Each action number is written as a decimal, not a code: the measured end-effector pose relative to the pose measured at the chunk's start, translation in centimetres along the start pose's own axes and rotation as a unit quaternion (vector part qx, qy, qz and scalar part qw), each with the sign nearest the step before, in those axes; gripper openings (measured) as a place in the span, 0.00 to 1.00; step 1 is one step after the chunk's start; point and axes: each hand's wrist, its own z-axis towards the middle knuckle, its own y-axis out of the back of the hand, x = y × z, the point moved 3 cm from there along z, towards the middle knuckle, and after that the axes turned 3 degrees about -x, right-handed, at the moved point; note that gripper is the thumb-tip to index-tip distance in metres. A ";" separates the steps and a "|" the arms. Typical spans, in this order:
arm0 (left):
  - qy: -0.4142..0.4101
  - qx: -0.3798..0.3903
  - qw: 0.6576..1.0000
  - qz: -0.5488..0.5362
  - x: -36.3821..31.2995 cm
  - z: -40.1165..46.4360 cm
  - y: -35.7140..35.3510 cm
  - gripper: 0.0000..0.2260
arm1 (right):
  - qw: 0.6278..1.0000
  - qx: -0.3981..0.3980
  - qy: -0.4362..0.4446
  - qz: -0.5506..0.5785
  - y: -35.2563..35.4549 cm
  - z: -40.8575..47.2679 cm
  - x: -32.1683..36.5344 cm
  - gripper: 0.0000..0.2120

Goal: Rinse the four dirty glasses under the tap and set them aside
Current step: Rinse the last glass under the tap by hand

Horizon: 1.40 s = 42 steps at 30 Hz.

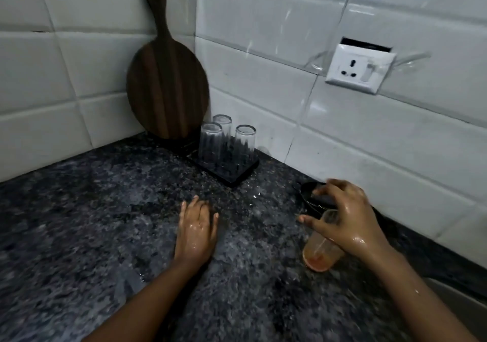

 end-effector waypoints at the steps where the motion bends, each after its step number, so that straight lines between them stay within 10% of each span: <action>1: -0.015 -0.008 1.000 -0.024 -0.8 -0.5 0.2 0.24 | 0.998 0.024 -0.050 -0.033 0.1 -1.5 -1.6 0.38; 3: -0.022 -0.021 0.997 -0.075 -2.7 -1.7 0.7 0.21 | 0.982 0.121 -0.131 -0.062 -0.9 -3.4 -4.0 0.42; 6: -0.023 -0.008 0.991 -0.132 -6.7 -4.0 0.9 0.21 | 0.981 0.115 -0.153 0.032 -2.2 -4.7 -5.0 0.17; 17: -0.151 0.141 0.955 -0.213 -21.7 -12.1 -2.6 0.18 | 0.977 -0.064 -0.157 0.133 5.1 -15.0 -17.1 0.25; 30: 0.035 0.282 0.861 -0.423 -46.6 -12.6 -9.6 0.16 | 0.952 -0.165 -0.233 0.113 17.2 -26.3 -33.4 0.30; 35: -0.061 0.245 0.950 -0.182 -52.6 -10.9 -10.3 0.28 | 0.936 -0.220 -0.213 0.175 18.9 -24.8 -33.4 0.20; 42: -0.061 0.208 0.966 -0.140 -55.0 -10.1 -11.1 0.28 | 0.918 -0.214 -0.228 0.242 19.0 -22.8 -34.1 0.27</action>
